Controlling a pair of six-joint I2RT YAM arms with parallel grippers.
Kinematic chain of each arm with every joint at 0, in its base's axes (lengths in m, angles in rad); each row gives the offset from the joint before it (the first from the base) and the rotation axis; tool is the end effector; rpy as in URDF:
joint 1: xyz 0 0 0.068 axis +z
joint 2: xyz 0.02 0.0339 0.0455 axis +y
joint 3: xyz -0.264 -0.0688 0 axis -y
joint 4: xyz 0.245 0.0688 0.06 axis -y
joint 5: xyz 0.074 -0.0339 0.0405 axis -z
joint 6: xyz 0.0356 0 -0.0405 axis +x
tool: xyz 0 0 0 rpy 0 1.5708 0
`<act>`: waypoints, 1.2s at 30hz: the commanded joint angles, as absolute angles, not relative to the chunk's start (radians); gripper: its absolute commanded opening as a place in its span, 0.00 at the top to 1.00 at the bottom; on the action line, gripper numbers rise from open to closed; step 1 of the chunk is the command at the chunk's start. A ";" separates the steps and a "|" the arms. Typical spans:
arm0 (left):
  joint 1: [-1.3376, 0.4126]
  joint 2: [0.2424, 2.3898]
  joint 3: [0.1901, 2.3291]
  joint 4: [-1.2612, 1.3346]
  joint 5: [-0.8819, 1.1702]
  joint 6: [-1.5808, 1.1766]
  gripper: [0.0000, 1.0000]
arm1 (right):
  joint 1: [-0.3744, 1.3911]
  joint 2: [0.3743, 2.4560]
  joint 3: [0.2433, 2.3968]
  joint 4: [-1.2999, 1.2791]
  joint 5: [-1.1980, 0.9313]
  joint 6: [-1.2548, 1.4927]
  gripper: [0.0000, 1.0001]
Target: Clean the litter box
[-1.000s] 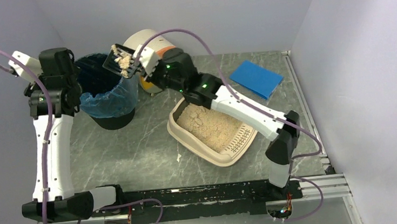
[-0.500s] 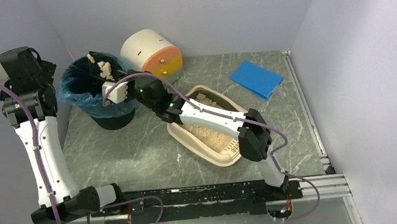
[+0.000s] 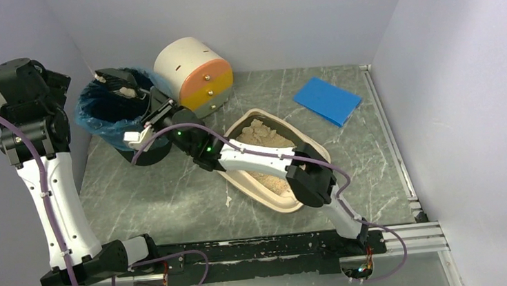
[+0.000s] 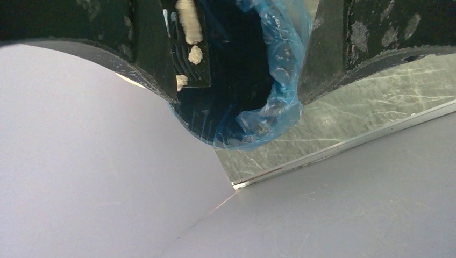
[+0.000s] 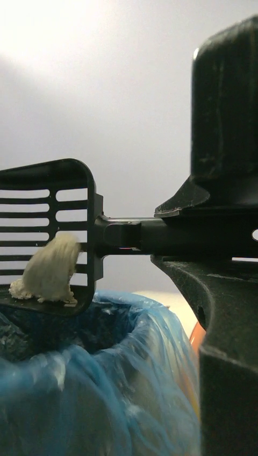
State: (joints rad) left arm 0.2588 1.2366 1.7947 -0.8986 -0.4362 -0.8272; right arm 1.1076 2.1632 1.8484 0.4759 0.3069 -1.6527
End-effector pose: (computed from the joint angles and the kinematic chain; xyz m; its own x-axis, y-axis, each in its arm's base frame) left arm 0.1988 0.0682 0.5080 0.2355 -0.6277 -0.7419 -0.6552 0.4612 -0.5983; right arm 0.2444 0.4653 0.3310 0.7113 -0.7021 0.0325 0.1303 0.0863 -0.9877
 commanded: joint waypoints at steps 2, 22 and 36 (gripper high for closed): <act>0.269 1.240 1.806 -0.853 -0.416 -0.787 0.13 | 1.108 2.212 1.813 0.712 0.285 -2.000 1.00; 0.268 1.215 1.669 -0.784 -0.251 -0.836 0.17 | 1.112 2.196 1.807 0.791 0.238 -2.173 1.00; 0.269 1.170 1.554 -0.715 -0.077 -0.894 0.23 | 1.110 2.147 1.766 0.797 0.236 -2.205 1.00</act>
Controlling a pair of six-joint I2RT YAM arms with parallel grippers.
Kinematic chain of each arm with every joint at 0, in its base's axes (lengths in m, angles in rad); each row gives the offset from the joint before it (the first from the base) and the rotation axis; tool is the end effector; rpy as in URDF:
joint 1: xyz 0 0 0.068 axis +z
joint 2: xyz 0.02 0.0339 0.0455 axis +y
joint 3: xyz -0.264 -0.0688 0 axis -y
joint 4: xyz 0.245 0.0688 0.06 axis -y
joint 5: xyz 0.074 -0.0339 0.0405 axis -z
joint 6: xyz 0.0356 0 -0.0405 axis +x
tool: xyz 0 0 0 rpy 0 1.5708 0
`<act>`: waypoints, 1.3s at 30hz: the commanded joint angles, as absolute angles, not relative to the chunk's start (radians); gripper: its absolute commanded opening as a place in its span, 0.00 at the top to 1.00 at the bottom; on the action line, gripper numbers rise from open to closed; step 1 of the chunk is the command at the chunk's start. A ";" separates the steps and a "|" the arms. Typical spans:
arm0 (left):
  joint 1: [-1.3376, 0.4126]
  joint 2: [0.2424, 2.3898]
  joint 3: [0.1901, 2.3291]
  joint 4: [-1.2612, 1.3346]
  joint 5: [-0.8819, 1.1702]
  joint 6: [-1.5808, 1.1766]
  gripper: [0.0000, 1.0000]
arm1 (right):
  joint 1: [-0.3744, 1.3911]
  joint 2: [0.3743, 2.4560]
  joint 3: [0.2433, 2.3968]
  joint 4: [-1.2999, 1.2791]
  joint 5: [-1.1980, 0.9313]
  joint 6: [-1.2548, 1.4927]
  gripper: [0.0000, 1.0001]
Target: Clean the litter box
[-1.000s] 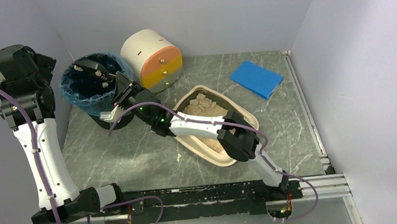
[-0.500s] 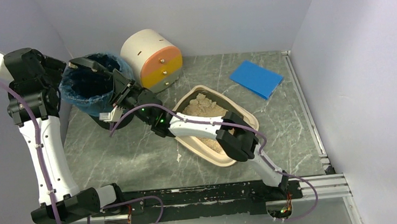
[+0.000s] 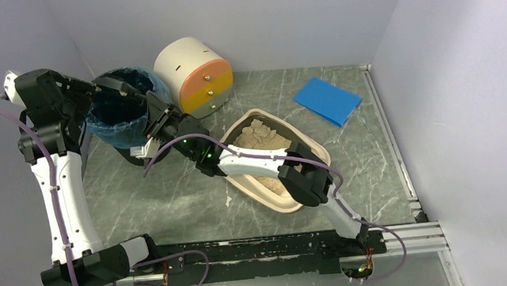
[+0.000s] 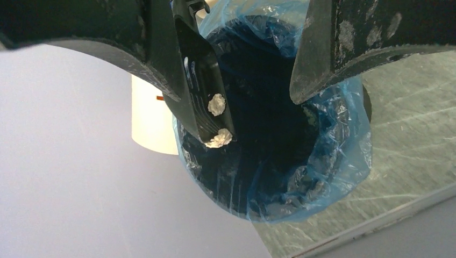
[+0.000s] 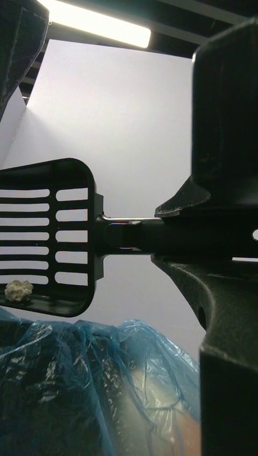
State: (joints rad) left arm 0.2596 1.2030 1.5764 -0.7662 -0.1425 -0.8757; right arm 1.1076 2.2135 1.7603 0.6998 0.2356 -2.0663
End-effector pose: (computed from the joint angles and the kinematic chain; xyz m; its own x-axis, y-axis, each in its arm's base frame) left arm 0.2231 0.0645 0.4633 0.0556 -0.7718 -0.6334 -0.5281 0.5157 -0.6747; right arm 0.2443 0.4705 0.2980 0.6244 -0.6642 0.4110 0.4615 -0.1107 -0.8802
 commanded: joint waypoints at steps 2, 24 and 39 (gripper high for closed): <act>0.269 1.162 1.548 -0.719 -0.084 -0.900 0.24 | 1.109 2.139 1.785 0.737 0.235 -2.186 1.00; 0.269 1.166 1.489 -0.647 -0.071 -0.953 0.29 | 1.087 2.103 1.650 0.811 0.170 -2.234 1.00; 0.269 1.150 1.546 -0.639 -0.068 -0.852 0.26 | 1.087 2.045 1.711 0.720 0.246 -2.032 1.00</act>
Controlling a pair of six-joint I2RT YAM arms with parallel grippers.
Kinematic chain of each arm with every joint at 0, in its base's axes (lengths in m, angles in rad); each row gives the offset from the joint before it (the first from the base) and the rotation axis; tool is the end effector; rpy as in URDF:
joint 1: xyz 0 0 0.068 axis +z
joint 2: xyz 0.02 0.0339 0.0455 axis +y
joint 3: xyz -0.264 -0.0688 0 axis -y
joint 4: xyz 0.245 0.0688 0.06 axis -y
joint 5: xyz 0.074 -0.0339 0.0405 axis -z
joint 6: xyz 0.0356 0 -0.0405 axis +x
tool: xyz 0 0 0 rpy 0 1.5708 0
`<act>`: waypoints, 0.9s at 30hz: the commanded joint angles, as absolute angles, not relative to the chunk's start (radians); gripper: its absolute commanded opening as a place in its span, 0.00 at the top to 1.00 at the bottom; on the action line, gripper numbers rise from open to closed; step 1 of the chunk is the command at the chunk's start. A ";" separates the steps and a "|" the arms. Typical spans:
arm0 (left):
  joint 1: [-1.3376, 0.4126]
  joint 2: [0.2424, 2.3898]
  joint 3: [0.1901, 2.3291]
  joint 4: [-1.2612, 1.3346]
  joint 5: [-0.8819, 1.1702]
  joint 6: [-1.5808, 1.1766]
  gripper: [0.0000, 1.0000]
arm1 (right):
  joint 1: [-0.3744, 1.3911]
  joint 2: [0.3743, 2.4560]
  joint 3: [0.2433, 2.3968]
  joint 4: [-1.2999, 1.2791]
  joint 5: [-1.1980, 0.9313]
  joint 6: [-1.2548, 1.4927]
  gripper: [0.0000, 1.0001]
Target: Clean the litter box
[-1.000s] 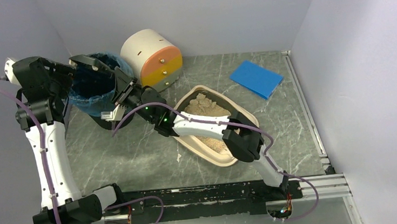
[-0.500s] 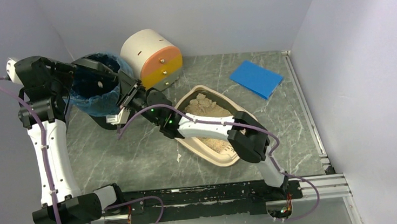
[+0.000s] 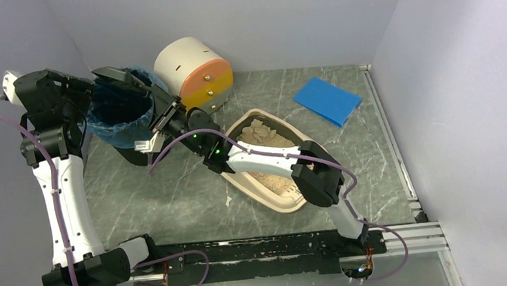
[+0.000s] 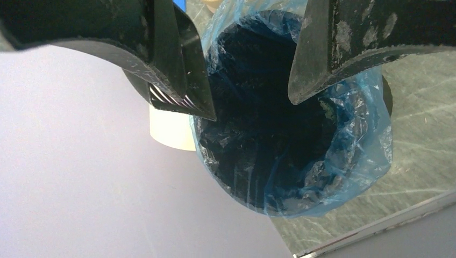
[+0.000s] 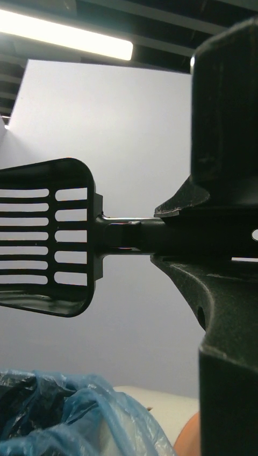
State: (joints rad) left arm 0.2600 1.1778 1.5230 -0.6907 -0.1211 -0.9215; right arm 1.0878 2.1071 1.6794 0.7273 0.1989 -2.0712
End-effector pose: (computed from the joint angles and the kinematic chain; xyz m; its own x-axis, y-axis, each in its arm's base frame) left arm 0.2231 0.0638 0.4597 0.0929 -0.7935 -0.6015 -0.4814 0.4930 -0.7247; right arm 0.2416 0.4455 0.3255 0.6190 -0.6716 0.4072 0.4947 -0.0693 -0.8663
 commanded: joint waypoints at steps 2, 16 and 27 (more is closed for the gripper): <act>0.265 1.128 1.526 -0.583 -0.022 -0.793 0.23 | 1.087 2.011 1.695 0.686 0.271 -1.949 1.00; 0.148 1.075 1.326 -0.715 -0.409 -0.782 0.22 | 1.105 1.768 1.442 0.441 0.402 -1.378 1.00; 0.144 1.118 1.279 -0.761 -0.373 -0.805 0.18 | 1.107 1.705 1.521 0.177 0.404 -0.940 1.00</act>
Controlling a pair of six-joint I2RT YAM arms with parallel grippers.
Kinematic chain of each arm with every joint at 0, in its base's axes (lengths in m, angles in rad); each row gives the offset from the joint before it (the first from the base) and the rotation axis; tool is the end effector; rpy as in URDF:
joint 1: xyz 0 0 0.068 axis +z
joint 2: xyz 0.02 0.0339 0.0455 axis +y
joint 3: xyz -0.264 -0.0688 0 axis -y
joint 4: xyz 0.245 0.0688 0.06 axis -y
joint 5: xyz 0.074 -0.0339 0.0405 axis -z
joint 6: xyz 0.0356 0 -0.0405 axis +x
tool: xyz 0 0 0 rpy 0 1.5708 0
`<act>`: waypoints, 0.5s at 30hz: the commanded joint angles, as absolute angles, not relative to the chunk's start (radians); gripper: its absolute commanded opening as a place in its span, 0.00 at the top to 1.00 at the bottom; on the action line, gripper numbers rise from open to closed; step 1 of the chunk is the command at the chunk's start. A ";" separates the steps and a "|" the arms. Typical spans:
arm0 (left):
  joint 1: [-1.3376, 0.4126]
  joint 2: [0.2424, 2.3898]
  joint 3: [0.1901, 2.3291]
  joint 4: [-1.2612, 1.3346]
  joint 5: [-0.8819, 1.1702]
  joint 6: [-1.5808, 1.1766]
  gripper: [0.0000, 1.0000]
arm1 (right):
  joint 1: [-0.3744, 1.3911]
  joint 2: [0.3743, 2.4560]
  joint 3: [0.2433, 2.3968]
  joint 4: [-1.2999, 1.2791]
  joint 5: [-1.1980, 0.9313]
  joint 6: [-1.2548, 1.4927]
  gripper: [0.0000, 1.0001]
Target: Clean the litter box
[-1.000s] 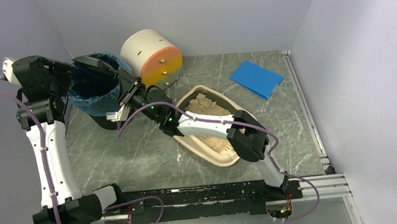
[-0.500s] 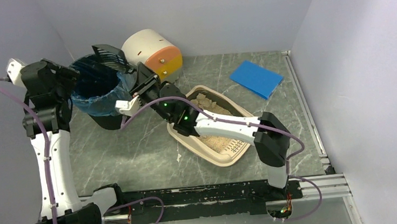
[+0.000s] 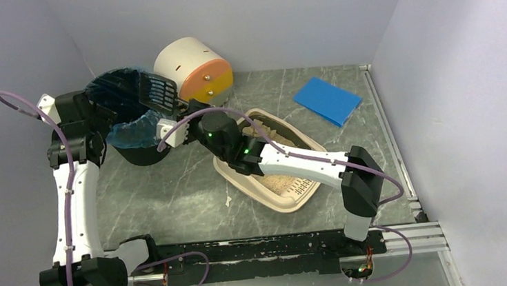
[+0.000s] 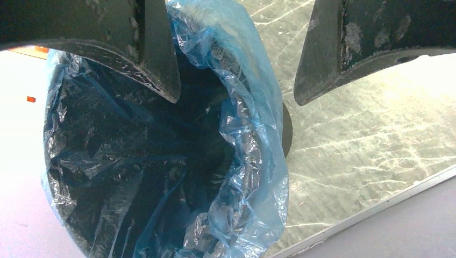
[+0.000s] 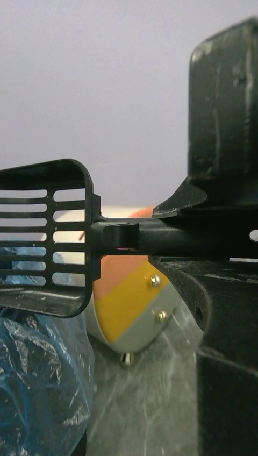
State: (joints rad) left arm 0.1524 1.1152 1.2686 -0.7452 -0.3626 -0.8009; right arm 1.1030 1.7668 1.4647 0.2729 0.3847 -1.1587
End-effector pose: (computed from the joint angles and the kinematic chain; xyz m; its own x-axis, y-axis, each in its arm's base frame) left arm 0.2213 0.0468 0.3875 -0.0730 -0.6904 -0.7198 -0.6972 0.5513 -0.4581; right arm 0.2059 0.3779 0.3537 0.5978 -0.7002 -0.3903 -0.2757 0.2776 -0.9203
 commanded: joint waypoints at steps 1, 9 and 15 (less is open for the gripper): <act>0.145 1.122 1.270 -0.763 -0.367 -0.810 0.18 | 1.107 1.691 1.528 0.155 0.405 -0.896 1.00; 0.144 1.167 1.244 -0.811 -0.377 -0.846 0.24 | 1.107 1.443 1.337 0.179 0.396 -0.688 1.00; 0.143 1.221 1.255 -0.782 -0.362 -0.862 0.38 | 1.107 1.277 1.219 0.145 0.365 -0.590 1.00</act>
State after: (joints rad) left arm 0.1520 1.1904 1.2366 -0.7864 -0.3626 -0.8505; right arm 1.1038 1.3441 1.2774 0.1562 0.3893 -0.7055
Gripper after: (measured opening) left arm 0.693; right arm 0.262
